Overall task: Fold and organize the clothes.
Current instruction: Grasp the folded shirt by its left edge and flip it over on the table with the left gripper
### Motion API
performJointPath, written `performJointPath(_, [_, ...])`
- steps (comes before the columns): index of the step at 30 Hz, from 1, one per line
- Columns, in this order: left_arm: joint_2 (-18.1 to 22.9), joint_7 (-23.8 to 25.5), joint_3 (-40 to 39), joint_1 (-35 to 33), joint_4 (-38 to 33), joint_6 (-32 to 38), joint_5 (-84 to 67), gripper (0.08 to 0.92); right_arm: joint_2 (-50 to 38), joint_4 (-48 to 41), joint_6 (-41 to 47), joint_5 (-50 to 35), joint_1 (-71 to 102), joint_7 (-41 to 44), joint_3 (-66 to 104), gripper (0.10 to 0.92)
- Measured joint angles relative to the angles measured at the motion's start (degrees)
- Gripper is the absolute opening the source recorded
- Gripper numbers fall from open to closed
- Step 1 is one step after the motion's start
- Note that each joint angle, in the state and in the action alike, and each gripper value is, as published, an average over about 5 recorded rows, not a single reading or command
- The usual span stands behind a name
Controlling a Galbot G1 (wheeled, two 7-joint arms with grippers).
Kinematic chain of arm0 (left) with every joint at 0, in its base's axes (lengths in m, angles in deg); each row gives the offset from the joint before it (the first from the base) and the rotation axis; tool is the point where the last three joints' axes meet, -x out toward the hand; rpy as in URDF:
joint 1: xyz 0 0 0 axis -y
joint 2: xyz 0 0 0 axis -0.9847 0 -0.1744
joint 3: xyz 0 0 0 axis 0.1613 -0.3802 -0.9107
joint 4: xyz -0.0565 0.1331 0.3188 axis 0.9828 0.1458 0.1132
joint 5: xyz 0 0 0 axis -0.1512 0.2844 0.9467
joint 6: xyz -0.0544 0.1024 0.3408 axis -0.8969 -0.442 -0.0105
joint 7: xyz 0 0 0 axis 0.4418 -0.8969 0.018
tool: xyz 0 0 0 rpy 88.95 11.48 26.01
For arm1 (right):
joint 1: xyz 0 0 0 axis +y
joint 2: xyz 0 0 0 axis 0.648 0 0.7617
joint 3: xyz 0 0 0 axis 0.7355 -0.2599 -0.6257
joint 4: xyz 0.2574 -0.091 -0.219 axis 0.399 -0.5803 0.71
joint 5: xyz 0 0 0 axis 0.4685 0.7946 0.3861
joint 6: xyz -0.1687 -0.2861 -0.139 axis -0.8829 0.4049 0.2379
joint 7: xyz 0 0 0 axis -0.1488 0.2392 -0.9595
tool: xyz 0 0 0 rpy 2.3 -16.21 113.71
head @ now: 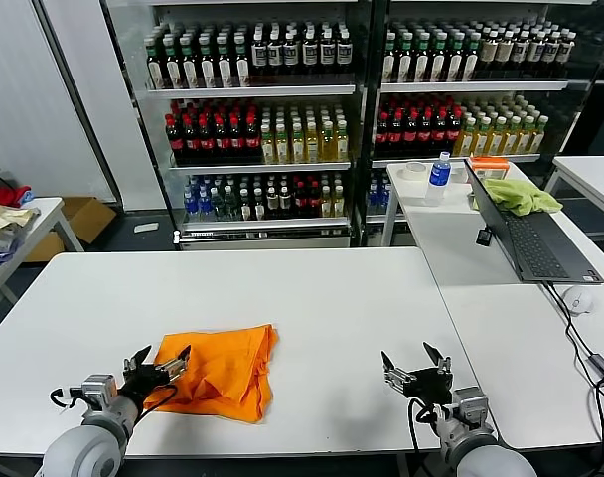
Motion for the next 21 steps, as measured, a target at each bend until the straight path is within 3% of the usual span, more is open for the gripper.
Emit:
performJointPath(14, [0.59,0.46,1.03,-1.04,3.41,0.97,-1.22,0.817,0.25,0.43,0.13,0.57,0.44,-0.18,-0.23,0.823])
performJointPath(21, [0.72,1.05,0.76,-1.19,3.78,1.13,-1.29,0.654,-0.08,0.42,0.17,0.58,0.29,-0.18,-0.18,0.823])
